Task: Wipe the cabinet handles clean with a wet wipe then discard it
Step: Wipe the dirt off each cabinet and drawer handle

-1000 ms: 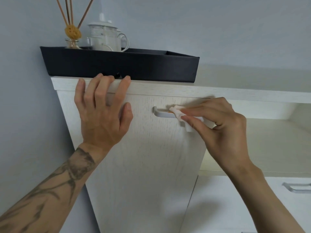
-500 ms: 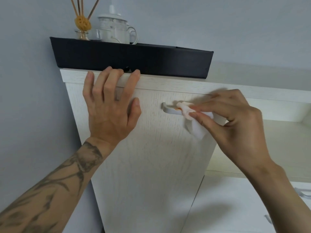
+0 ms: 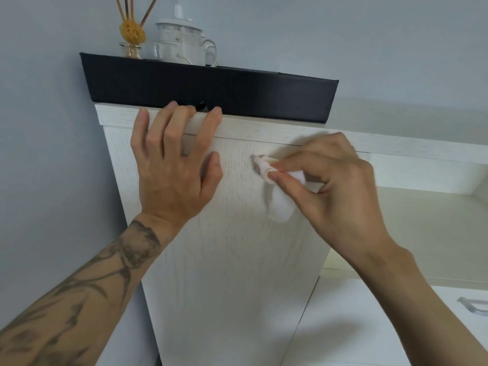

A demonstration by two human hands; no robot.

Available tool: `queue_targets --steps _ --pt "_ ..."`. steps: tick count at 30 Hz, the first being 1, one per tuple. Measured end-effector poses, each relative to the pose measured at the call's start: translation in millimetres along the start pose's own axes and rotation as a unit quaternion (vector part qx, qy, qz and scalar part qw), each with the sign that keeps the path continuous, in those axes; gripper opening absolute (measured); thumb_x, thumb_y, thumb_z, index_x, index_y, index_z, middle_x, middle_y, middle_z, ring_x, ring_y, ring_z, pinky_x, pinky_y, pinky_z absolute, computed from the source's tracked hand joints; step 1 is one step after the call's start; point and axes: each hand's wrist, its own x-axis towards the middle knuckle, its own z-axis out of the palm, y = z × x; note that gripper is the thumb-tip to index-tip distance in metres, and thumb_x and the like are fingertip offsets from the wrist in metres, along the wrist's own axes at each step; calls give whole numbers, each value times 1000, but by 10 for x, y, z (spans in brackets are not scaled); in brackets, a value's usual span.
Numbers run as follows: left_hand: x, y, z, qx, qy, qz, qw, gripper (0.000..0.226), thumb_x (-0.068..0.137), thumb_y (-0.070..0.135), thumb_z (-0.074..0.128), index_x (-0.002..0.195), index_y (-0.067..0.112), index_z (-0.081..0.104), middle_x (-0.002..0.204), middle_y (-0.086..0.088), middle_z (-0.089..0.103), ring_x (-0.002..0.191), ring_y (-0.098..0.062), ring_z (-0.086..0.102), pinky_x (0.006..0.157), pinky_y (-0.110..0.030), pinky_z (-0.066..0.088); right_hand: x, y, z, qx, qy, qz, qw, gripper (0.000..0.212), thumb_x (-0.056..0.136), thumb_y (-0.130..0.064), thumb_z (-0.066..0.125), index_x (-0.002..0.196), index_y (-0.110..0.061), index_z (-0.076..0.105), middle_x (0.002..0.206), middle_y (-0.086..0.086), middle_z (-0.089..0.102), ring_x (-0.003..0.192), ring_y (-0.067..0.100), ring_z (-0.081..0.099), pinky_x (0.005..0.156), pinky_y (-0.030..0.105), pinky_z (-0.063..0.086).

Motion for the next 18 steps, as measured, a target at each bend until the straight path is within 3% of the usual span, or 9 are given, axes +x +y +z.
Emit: queue_targets --steps 6,12,18 --pt "-3 -1 -7 -4 -3 1 1000 49 108 36 38 155 22 41 148 -11 36 142 -33 36 125 -56 21 -43 10 -52 -13 13 27 999 7 94 -31 79 100 -29 82 98 -21 66 107 9 57 89 24 45" --pt "3 2 -4 -11 -4 -3 1000 49 108 37 38 155 23 40 148 -11 35 142 -32 36 126 -56 21 16 -97 61 -36 -1 23 999 8 94 -28 80 99 -22 82 97 -15 67 106 14 56 88 32 47" --pt "-15 -19 6 -6 -9 2 1000 53 106 36 42 157 24 38 149 -11 35 144 -32 35 127 -56 20 79 -261 236 -31 24 80 996 8 95 -28 80 91 -20 80 89 -15 63 102 12 51 89 25 39"
